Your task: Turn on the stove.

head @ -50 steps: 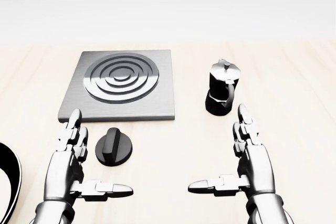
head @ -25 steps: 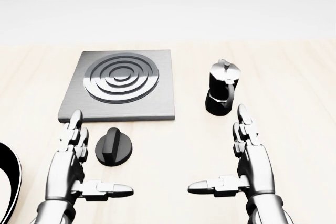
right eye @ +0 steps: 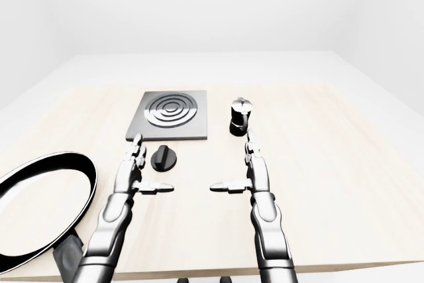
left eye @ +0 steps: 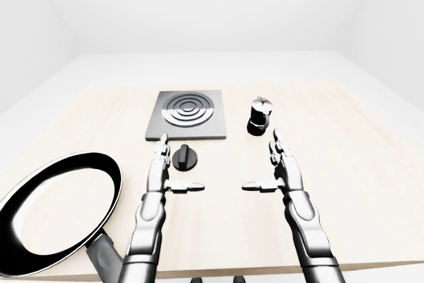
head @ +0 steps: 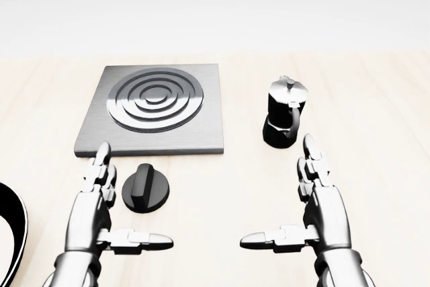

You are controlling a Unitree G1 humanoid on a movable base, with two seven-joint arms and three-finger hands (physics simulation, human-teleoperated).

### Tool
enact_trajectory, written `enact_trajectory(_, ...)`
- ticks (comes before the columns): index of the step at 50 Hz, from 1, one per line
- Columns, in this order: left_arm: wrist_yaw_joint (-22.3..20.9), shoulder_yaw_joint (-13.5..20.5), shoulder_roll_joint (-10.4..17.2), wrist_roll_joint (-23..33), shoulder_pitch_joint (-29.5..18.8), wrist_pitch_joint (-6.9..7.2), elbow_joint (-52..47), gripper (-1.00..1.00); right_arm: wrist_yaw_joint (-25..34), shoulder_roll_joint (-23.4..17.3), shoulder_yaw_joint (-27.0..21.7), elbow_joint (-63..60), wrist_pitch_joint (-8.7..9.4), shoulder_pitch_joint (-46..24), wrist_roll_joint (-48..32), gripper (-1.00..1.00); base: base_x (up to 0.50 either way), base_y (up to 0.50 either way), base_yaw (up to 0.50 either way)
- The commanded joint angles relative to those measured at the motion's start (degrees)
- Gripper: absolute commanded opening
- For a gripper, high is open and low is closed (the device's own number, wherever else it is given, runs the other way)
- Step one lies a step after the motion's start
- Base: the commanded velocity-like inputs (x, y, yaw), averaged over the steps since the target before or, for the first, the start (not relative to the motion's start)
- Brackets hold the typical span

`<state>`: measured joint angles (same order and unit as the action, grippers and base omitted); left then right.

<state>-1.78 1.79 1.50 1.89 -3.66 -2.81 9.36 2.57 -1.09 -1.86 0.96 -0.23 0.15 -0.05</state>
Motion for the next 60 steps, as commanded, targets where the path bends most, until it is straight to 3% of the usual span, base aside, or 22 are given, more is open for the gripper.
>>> enact_trajectory(1, 0.1, -0.09, 0.05, 0.4, -0.58, 0.68, 1.45, 1.0, 0.03, 0.02, 0.01, 0.53, -0.29, -0.19, -0.01, 1.0, 0.0, 0.0, 0.0)
enact_trajectory(12, -0.23, 0.01, 0.06, 0.08, -1.24, 1.1, 3.49, 1.0, 0.05, -0.01, 0.03, 0.67, -0.36, -0.21, -0.03, 1.0, 0.0, 0.0, 0.0)
enact_trajectory(20, -0.41, 0.04, 0.05, -0.31, -1.05, 2.46, 2.9, 1.0, 0.04, 0.03, 0.09, 0.84, -0.51, -0.18, -0.07, 1.0, 0.0, 0.0, 0.0)
enact_trajectory(28, -0.54, 0.18, 0.15, -0.66, -1.74, 1.65, 5.04, 1.0, 0.04, 0.04, 0.15, 0.26, 0.01, -0.1, -0.1, 1.0, 0.0, 0.0, 0.0)
enact_trajectory(30, -0.51, -0.04, 0.05, -0.62, -1.28, 2.94, 3.46, 1.0, 0.09, -0.01, 0.06, 0.85, -0.47, -0.24, -0.06, 1.0, 0.0, 0.0, 0.0)
enact_trajectory(32, -0.51, -0.17, -0.02, -0.55, -1.1, 3.34, 3.1, 1.0, 0.09, 0.01, 0.1, 0.33, -0.07, -0.07, -0.06, 1.0, 0.0, 0.0, 0.0)
enact_trajectory(43, -0.61, -0.12, 0.02, -0.63, -1.5, 2.92, 4.12, 1.0, 0.05, 0.0, 0.04, 0.41, 0.03, -0.25, -0.09, 1.0, 0.0, 0.0, 0.0)
enact_trajectory(48, -0.72, -0.34, -0.07, -0.49, -1.02, 3.42, 3.1, 1.0, 0.05, 0.02, 0.11, -0.03, 0.39, -0.11, -0.11, 1.0, 0.0, 0.0, 0.0)
enact_trajectory(49, -0.78, -0.37, -0.09, -0.51, -1.0, 3.49, 3.01, 1.0, 0.05, -0.03, 0.12, -1.69, 2.0, -0.06, -0.05, 1.0, 0.0, 0.0, 0.0)
enact_trajectory(50, -0.82, -0.39, -0.11, -0.5, -0.97, 3.51, 2.99, 1.0, 0.06, -0.03, 0.12, -1.87, 2.17, -0.04, -0.06, 1.0, 0.0, 0.0, 0.0)
enact_trajectory(57, -1.26, -0.48, -0.15, -0.6, -0.83, 3.38, 3.18, 1.0, 0.1, 0.0, 0.09, -1.89, 2.18, -0.04, -0.1, 1.0, 0.0, 0.0, 0.0)
enact_trajectory(60, -1.65, -0.85, -0.35, -0.64, -0.36, 4.26, 2.21, 1.0, 0.11, 0.01, 0.09, -1.89, 2.17, -0.04, -0.1, 1.0, 0.0, 0.0, 0.0)
